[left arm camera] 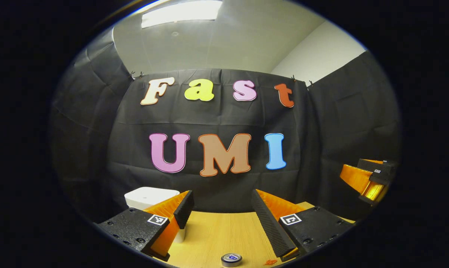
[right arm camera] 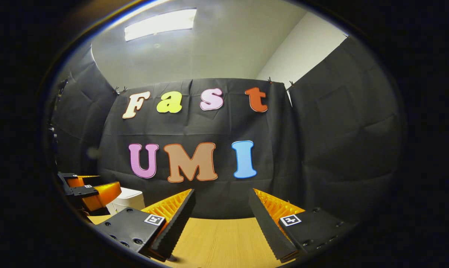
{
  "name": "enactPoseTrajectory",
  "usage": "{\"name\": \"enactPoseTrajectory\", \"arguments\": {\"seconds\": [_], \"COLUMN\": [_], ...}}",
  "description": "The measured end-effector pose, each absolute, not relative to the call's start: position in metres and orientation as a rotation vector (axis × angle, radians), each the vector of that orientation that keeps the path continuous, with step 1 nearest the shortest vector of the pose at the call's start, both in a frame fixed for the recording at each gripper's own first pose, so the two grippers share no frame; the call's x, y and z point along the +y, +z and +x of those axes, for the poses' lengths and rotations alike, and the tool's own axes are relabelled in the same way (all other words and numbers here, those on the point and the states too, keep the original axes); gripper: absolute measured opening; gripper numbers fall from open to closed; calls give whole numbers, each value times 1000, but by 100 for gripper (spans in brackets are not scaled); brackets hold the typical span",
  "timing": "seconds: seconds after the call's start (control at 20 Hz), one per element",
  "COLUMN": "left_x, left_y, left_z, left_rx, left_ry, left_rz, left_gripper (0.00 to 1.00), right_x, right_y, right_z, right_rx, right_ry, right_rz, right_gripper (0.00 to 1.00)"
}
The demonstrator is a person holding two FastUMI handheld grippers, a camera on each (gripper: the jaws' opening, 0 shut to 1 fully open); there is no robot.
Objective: Press the lid of the desktop garbage bin to open it, pick up the crumpled paper on the desktop and throw it into the bin, then pick up the pop can on the desktop and drop it into the bin, and finally close the garbage bin lid.
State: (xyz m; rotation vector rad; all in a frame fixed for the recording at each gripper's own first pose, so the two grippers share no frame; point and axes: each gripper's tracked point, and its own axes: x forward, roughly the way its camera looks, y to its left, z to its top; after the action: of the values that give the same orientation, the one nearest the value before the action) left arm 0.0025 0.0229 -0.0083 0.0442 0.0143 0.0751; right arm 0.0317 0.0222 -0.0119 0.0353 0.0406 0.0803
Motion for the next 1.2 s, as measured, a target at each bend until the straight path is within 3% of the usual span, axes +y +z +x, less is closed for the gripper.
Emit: {"name": "enactPoseTrajectory", "arguments": {"seconds": [0.1,1.05,1.2], "left_x": [25,24,24], "left_y": [-10,-9,-8], "left_z": [3,-4,-5], "left_rx": [20,31,29], "left_ry": [76,43,45], "left_rz": [40,21,25], "left_gripper": [92,93,86], "right_x": [24,26,25], "right_y": [-15,-15,-14], "right_z": [31,14,12], "right_rx": [52,45,43], "right_ry": [84,77,76], "right_rz": [33,15,13], "right_gripper": [96,96,96]}}
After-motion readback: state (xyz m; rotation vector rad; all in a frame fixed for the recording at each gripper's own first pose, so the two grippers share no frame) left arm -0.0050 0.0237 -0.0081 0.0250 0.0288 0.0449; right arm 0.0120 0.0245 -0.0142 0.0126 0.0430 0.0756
